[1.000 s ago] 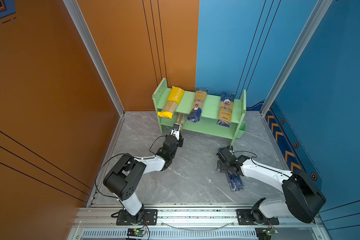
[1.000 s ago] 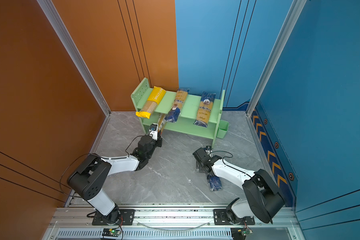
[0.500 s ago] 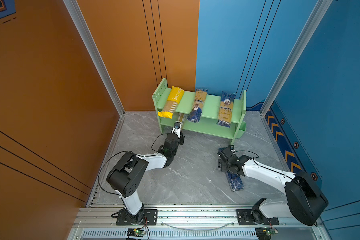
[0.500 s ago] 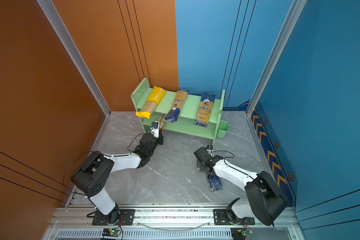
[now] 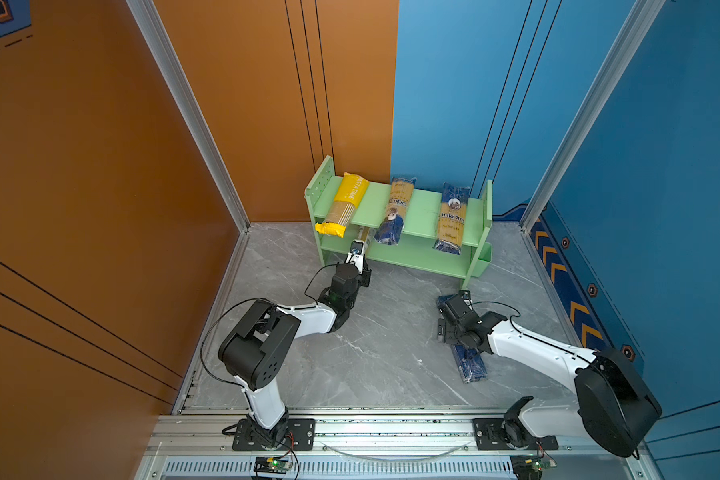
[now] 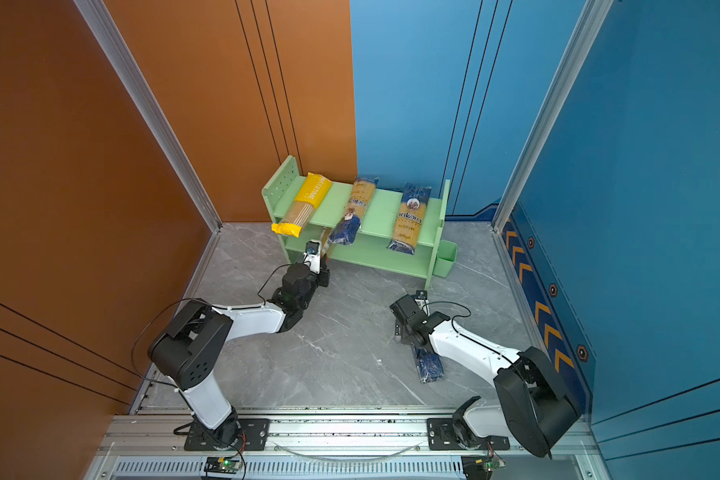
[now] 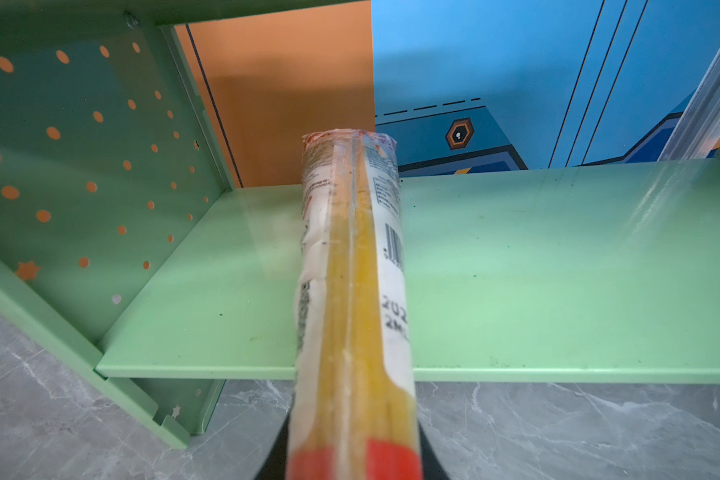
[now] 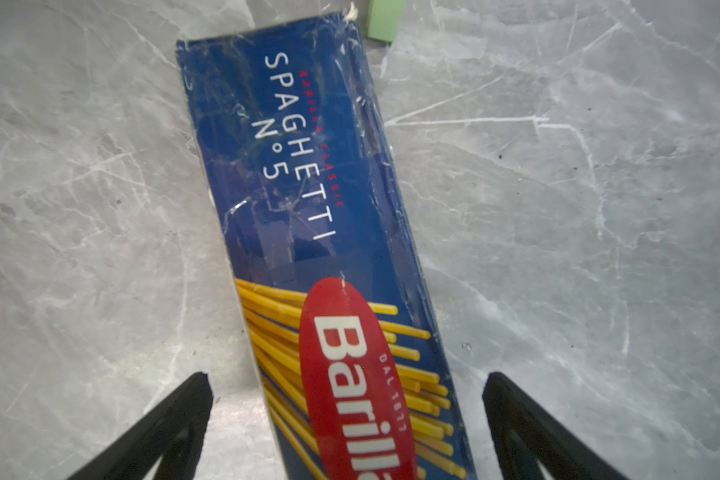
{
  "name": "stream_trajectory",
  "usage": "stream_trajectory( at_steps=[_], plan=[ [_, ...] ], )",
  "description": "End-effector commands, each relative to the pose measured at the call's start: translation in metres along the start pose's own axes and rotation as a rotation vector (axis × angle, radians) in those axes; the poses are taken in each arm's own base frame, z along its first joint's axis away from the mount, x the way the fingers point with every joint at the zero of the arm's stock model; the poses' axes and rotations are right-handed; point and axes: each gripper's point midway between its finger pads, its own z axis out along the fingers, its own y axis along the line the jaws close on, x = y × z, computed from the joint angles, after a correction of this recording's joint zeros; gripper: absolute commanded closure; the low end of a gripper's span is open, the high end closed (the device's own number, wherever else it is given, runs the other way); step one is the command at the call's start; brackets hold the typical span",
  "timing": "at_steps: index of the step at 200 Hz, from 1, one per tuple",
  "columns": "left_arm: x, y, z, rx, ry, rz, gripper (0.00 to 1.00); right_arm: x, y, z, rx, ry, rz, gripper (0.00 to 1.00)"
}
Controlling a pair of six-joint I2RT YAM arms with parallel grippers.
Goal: Place and organize the pasta boxes and bags onto the shelf
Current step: 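Slide the red-topped bag onto the lower tier under the upper shelf, then push the red-topped bag deeper onto the lower tier with the left gripper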
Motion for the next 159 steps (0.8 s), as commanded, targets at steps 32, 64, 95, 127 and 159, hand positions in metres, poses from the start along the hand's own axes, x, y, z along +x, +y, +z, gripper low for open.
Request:
stream_trajectory(
  at_steps=[32,64,95,127,159],
  plan=[
    [-0.083,0.0,0.004,0.0,-0.248,-0.097,1.0,0.002,-0.006,-0.001,0.006,-0.002,0.001,0.0],
    [-0.079,0.001,0.005,-0.003,-0.237,-0.101,1.0,0.002,-0.006,-0.001,0.005,-0.004,0.004,0.0],
    [-0.076,0.0,0.006,-0.004,-0.232,-0.103,1.0,0.002,-0.006,-0.002,0.003,-0.003,0.005,0.0],
    [-0.075,0.0,0.005,-0.006,-0.231,-0.101,0.98,0.002,-0.006,-0.002,0.003,-0.004,0.006,0.0],
    [-0.074,0.0,0.004,-0.009,-0.227,-0.098,0.9,0.002,-0.007,-0.003,0.004,-0.006,0.007,0.0]
  ],
)
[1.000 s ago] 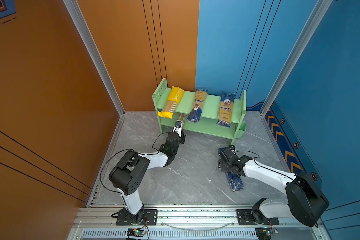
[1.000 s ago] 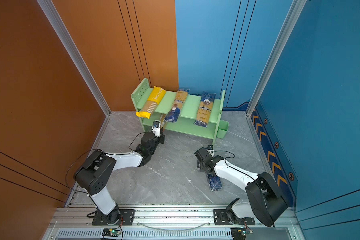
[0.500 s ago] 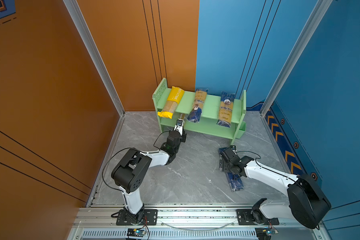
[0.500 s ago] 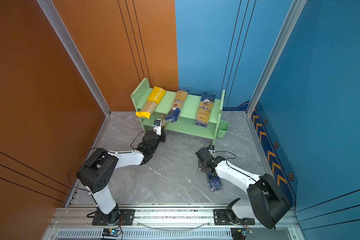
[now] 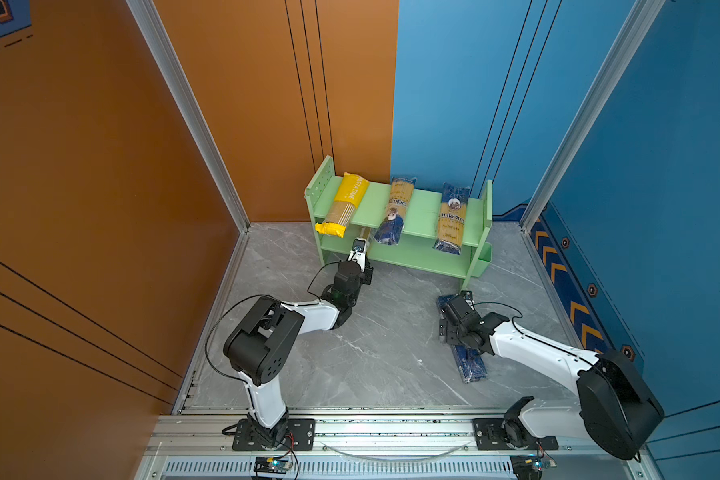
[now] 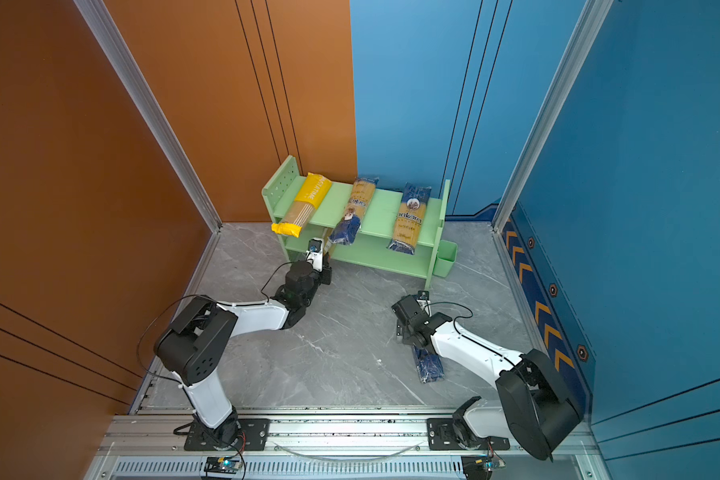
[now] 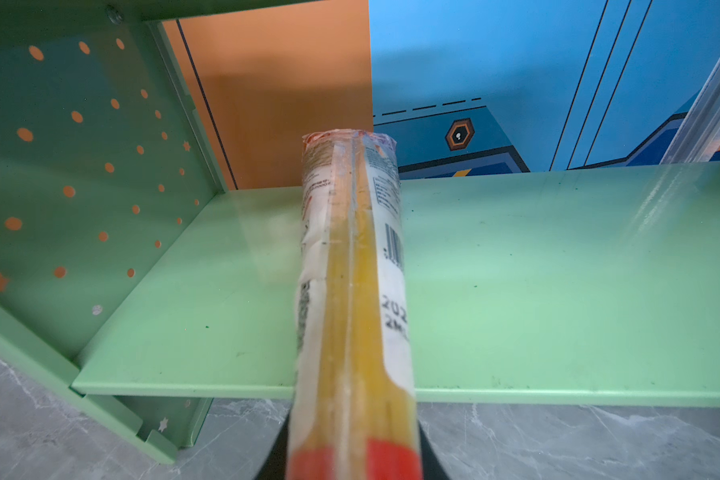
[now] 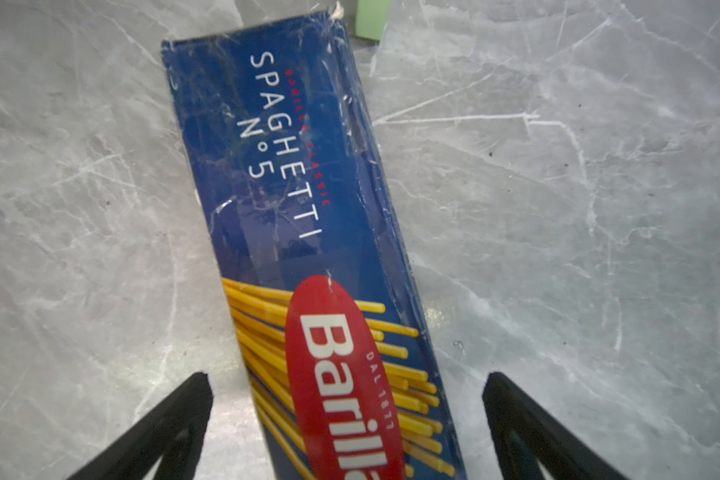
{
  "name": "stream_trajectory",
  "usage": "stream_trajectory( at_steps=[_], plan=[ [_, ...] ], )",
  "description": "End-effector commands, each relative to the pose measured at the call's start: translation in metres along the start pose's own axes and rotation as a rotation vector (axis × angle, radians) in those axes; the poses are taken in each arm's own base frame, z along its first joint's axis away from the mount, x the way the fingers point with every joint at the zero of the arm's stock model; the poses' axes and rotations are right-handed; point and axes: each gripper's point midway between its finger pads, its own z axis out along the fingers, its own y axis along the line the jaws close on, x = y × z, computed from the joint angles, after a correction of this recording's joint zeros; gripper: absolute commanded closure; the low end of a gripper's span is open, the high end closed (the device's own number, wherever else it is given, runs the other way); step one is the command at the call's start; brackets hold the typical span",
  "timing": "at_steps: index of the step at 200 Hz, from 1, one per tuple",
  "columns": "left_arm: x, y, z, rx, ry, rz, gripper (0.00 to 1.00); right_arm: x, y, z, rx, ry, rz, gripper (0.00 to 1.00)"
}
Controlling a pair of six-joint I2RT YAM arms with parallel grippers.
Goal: Place and organize the pasta boxes and bags onto the shelf
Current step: 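Push the red-topped bag deeper onto the lower tier with the left gripper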
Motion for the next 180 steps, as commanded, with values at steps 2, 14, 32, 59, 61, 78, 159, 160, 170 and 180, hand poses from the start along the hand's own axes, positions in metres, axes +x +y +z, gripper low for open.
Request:
stream_trajectory(
  at_steps=[2,14,32,59,61,78,159,160,170,180],
  plan=[
    [-0.0746,0.0036,-0.0043,-0.01,-0.231,-0.095,0.9,0.0013,-0.0041,-0.0018,0.003,-0.003,0.0,0.0],
    [-0.0749,0.0035,-0.0044,-0.01,-0.231,-0.096,0.88,0.0011,-0.004,-0.0019,0.003,-0.004,0.0,0.0],
    [-0.074,0.0023,-0.0044,-0.007,-0.229,-0.095,0.83,0.002,-0.0046,-0.0013,0.005,-0.001,0.0,0.0],
    [-0.0739,0.0017,-0.0052,-0.01,-0.229,-0.095,0.79,0.0023,-0.0049,-0.0013,0.005,-0.001,0.0,0.0],
    [-0.0739,0.0017,-0.0052,-0.01,-0.229,-0.095,0.79,0.0023,-0.0049,-0.0015,0.005,-0.001,0.0,0.0],
    [-0.074,0.0005,-0.006,-0.008,-0.229,-0.092,0.78,0.0023,-0.005,-0.0014,0.005,-0.002,0.0,0.0],
    [-0.0742,-0.004,-0.0102,-0.009,-0.229,-0.068,0.56,0.002,-0.0058,-0.002,0.004,-0.003,-0.001,0.0],
    [-0.0741,-0.0039,-0.0103,-0.01,-0.229,-0.068,0.56,0.002,-0.006,-0.0021,0.003,-0.003,0.0,0.0],
    [-0.0733,-0.0045,-0.0105,-0.008,-0.228,-0.065,0.56,0.0024,-0.0065,-0.0018,0.005,-0.002,0.0,0.0],
    [-0.0726,-0.0046,-0.0103,-0.009,-0.226,-0.065,0.56,0.0019,-0.0063,-0.0023,0.003,-0.003,0.001,0.0]
  ],
)
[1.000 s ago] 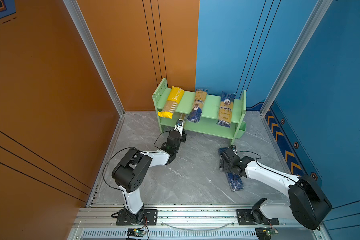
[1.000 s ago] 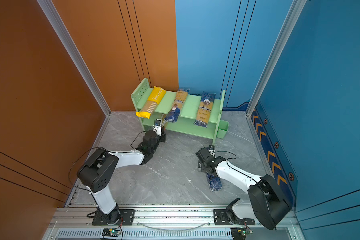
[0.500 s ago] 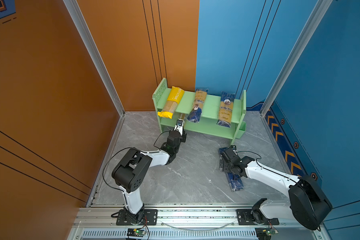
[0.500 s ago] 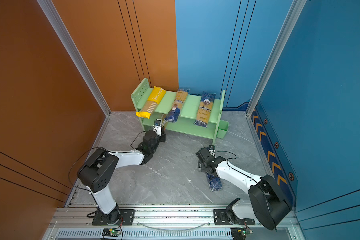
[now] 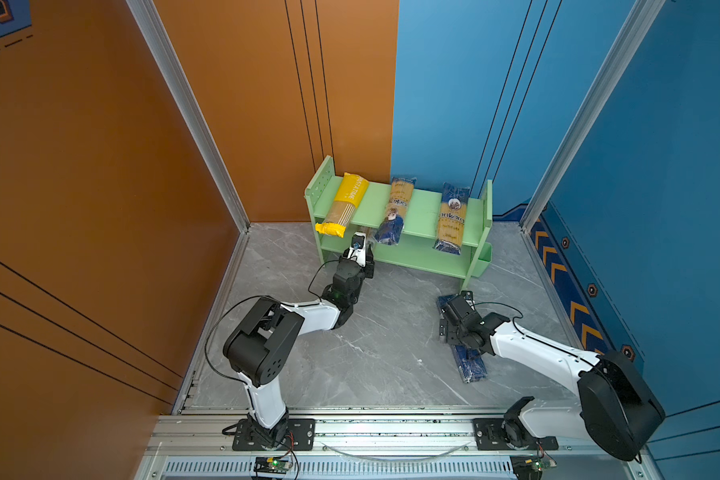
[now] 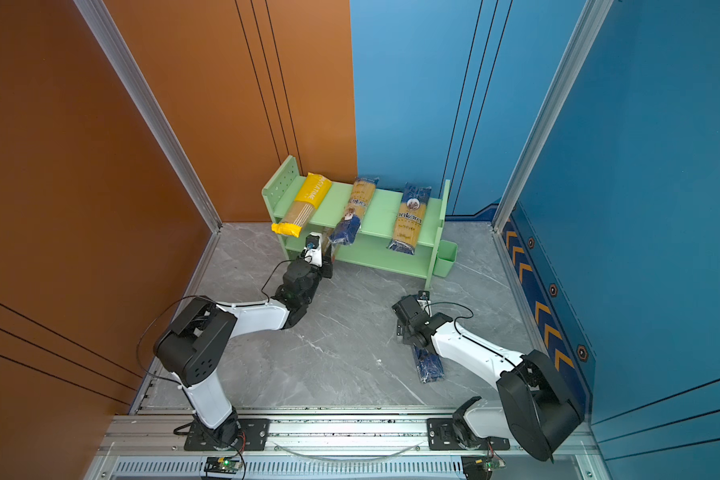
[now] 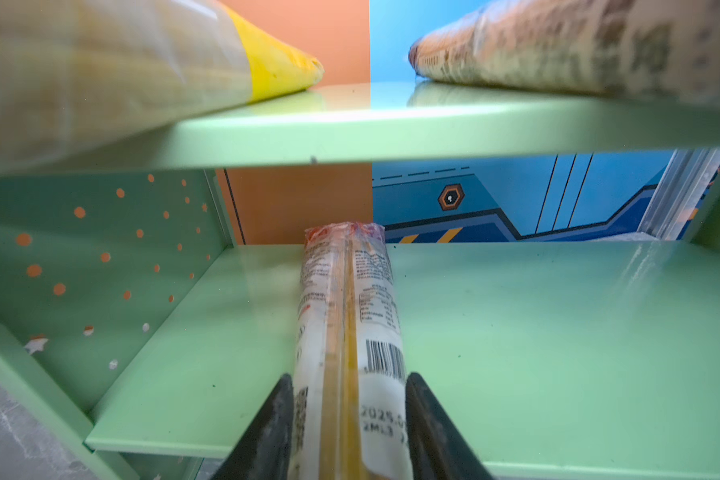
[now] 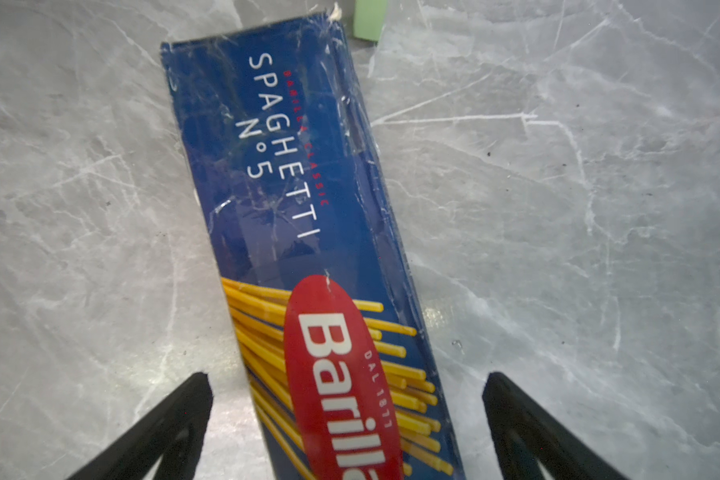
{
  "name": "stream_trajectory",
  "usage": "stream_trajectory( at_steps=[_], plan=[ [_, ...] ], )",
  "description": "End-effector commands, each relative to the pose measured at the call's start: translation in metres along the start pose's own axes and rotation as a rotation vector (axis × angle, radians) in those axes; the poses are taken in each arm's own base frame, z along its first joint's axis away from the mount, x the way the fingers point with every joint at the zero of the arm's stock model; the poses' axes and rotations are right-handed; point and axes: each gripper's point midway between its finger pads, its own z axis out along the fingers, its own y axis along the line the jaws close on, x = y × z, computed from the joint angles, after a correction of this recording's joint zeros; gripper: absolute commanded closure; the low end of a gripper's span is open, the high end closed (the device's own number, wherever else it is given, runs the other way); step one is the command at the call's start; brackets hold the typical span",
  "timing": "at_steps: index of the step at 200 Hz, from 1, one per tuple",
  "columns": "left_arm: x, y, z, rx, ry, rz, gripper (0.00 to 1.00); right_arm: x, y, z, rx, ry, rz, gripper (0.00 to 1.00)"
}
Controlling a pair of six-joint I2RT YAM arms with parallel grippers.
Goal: Place and organize the pasta boxes and bags onto the shelf
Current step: 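Push the red-topped bag deeper onto the lower tier with the left gripper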
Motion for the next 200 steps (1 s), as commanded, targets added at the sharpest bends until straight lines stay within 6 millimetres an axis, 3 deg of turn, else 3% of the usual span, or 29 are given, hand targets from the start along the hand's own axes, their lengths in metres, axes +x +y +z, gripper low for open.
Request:
stream_trajectory(
  at_steps=[1,84,153,200],
  plan=[
    [-0.035,-0.002,-0.002,-0.006,-0.09,-0.023,0.56,0.002,-0.005,-0.002,0.002,-0.003,-0.002,0.0],
    [-0.024,-0.001,-0.012,-0.013,-0.082,-0.02,0.57,0.001,-0.007,-0.004,0.001,-0.008,0.001,0.0],
    [-0.01,0.011,-0.034,-0.051,-0.066,-0.017,0.57,0.0,-0.01,-0.008,-0.005,-0.013,0.001,0.0],
    [-0.01,0.005,-0.054,-0.035,-0.068,0.015,0.56,0.001,-0.013,-0.009,-0.005,-0.012,0.003,0.0]
  ],
)
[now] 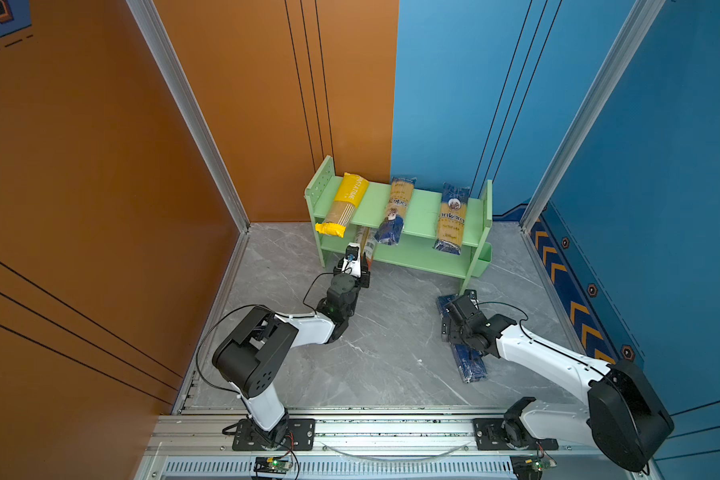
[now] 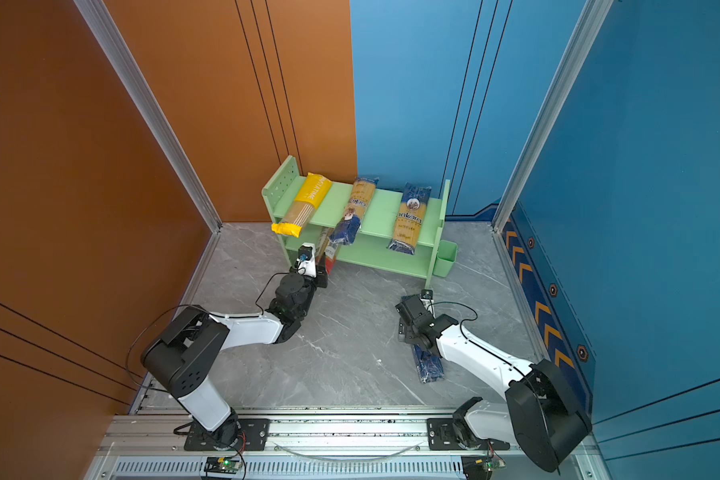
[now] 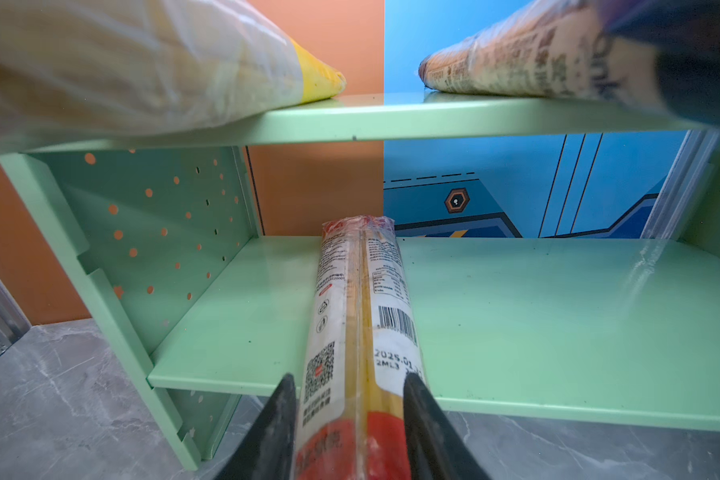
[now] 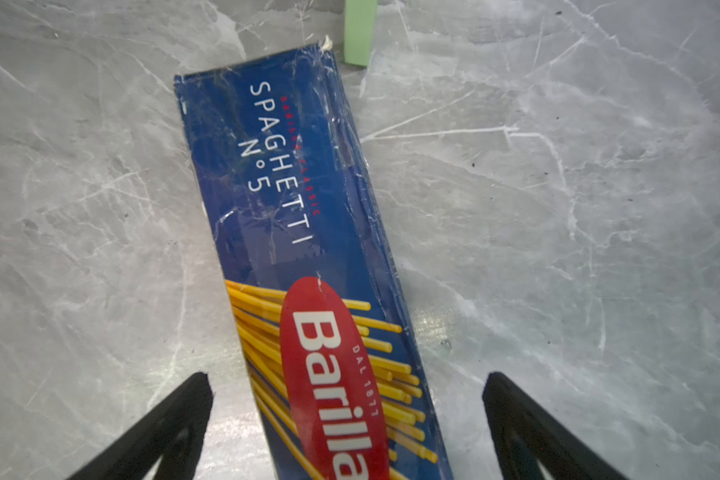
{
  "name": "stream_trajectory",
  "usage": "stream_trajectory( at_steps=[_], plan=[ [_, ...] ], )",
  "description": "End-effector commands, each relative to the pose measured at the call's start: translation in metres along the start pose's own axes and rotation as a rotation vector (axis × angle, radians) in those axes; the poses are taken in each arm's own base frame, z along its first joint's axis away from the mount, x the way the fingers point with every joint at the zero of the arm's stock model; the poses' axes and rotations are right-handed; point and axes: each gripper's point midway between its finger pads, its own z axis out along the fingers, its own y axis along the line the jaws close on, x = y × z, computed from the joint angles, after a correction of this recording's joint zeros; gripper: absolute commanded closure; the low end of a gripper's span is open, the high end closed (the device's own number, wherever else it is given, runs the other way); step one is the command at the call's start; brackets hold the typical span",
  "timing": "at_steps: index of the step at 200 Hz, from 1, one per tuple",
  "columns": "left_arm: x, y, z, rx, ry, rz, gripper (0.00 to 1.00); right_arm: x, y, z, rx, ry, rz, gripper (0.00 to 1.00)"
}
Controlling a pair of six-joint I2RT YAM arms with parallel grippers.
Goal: Place and organize the pasta boxes and bags onto the shelf
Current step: 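Push the red-topped bag deeper onto the lower tier with the left gripper, then open the left gripper and draw it back while the right gripper pushes the Barilla box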
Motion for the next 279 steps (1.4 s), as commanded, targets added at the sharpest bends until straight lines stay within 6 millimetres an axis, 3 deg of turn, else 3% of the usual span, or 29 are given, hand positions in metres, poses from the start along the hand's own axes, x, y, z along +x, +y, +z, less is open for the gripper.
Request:
stream_trajectory(
  at_steps=[1,102,161,242,279],
  plan=[
    [-0.017,0.0,-0.013,-0.013,-0.046,0.013,0.56,0.007,-0.008,-0.002,0.014,0.019,-0.02,0.0],
    [-0.004,-0.006,-0.077,0.035,0.005,0.041,0.54,0.012,-0.012,-0.009,-0.001,0.04,-0.013,0.0],
    [0.018,-0.02,-0.119,0.138,0.097,0.03,0.54,0.032,-0.019,-0.001,-0.006,0.111,0.037,0.0],
    [0.033,-0.015,-0.135,0.14,0.14,0.02,0.54,0.057,-0.001,0.008,-0.148,0.174,0.072,0.0],
    [0.038,-0.015,-0.138,0.141,0.151,0.013,0.54,0.052,0.025,0.006,-0.271,0.177,0.093,0.0]
  ],
)
